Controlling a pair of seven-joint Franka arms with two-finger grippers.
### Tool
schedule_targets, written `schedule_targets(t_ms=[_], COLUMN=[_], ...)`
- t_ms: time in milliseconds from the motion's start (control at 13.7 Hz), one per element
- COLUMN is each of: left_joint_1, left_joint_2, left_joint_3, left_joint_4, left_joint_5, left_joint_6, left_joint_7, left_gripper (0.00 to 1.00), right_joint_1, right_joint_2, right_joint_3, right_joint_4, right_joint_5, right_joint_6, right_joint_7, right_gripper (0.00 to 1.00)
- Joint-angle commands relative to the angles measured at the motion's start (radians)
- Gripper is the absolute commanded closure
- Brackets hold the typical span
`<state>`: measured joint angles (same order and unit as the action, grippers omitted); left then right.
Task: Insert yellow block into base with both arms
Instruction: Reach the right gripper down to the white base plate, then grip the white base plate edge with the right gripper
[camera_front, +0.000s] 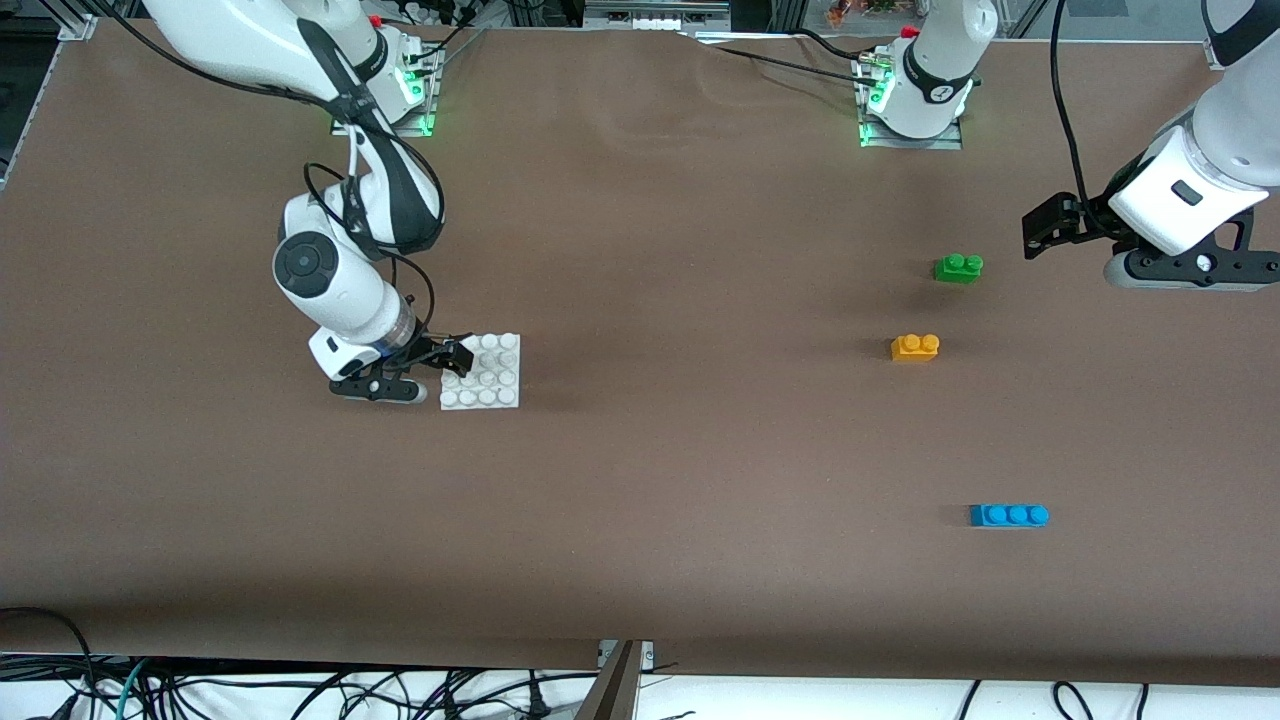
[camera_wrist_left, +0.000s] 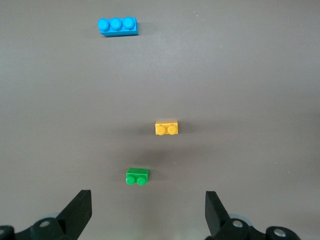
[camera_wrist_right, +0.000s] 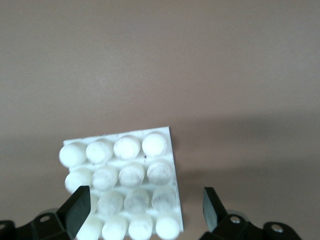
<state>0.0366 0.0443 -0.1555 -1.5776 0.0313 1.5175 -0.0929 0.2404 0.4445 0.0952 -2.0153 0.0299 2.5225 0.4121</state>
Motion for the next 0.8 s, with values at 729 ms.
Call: schedule_targets(t_ms=[729], left_joint_1=[0.002], left_joint_2=[0.006], left_joint_3=[0.008], left_joint_4=[0.024], left_joint_5=[-0.027], left_joint_6=[-0.020], left_joint_7=[0.007], left_gripper=[0.00], right_joint_1=[0.028], right_joint_2=[0.069], right_joint_3=[0.008], right_joint_4=[-0.043], right_joint_5=[-0.013], right_joint_6=[0.111], right_joint_7=[0.076], right_gripper=[0.11])
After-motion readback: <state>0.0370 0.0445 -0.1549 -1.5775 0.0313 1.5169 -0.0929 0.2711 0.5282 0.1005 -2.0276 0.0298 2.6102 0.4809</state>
